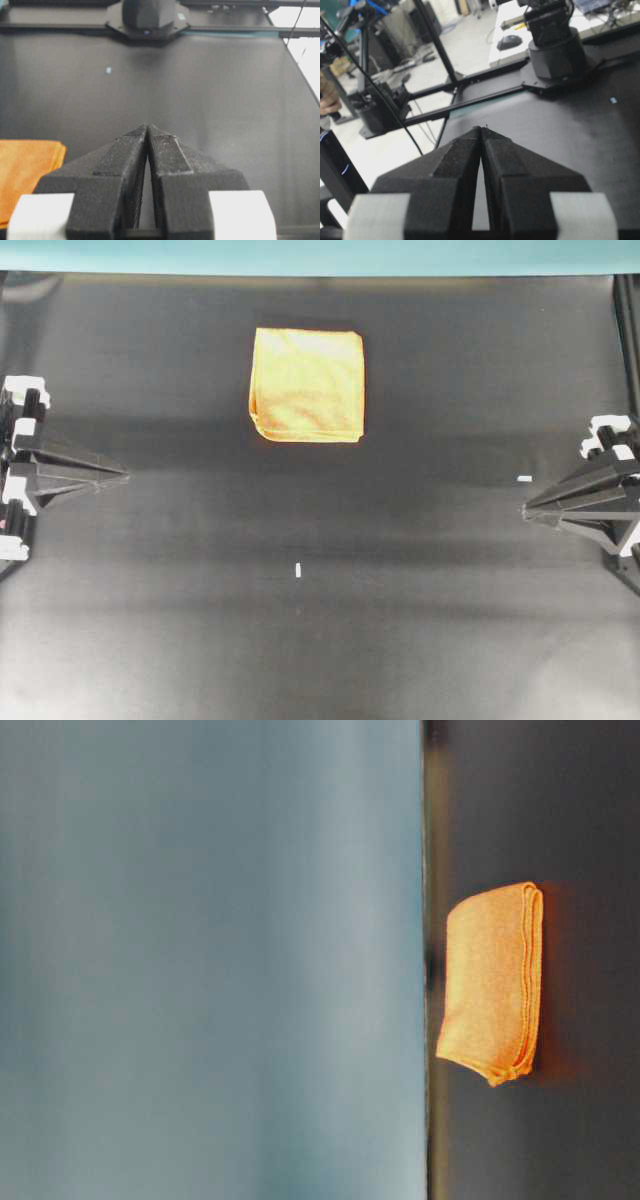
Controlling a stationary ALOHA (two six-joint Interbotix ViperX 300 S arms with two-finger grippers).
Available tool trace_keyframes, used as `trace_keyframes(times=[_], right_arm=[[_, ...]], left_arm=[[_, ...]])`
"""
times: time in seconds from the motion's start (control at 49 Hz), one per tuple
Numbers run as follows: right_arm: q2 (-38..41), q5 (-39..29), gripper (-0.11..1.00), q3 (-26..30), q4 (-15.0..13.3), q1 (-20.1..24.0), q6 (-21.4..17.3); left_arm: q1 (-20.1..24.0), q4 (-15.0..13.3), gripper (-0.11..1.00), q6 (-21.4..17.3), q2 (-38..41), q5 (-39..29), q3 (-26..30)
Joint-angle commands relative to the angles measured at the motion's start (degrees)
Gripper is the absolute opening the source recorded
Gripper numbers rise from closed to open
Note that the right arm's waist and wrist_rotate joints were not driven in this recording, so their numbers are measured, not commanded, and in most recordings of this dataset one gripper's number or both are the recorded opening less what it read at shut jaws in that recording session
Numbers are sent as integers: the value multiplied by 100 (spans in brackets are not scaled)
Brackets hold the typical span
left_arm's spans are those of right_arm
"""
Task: Push an orange cloth with the left arm to wipe the desk.
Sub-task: 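Move the left gripper toward the left edge of the orange cloth, then lower the left gripper onto the orange cloth and press down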
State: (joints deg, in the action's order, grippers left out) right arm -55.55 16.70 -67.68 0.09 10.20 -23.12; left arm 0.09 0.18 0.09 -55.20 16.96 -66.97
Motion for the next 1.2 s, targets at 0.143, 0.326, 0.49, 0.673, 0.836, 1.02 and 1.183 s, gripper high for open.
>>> trace_keyframes(times=[0.143,0.326,0.49,0.673,0.836,1.02,1.183], right_arm=[[53,-334,0,70,9,0,0],[44,-800,0,62,0,0,-9],[44,-1178,0,44,0,0,0],[26,-1327,0,0,0,0,-9],[-35,-1283,0,-70,0,-9,0],[-123,-1248,0,-105,0,0,-9],[-132,-1239,0,-123,0,0,-9]], left_arm=[[536,237,0,-53,580,413,44],[958,237,0,53,1468,984,149],[1090,237,1,53,2426,1327,475],[1345,246,10,53,3586,1547,1011],[1687,237,41,62,4500,1731,1503],[2065,237,82,53,5423,1837,2092],[2250,237,85,141,6152,1837,2637]])
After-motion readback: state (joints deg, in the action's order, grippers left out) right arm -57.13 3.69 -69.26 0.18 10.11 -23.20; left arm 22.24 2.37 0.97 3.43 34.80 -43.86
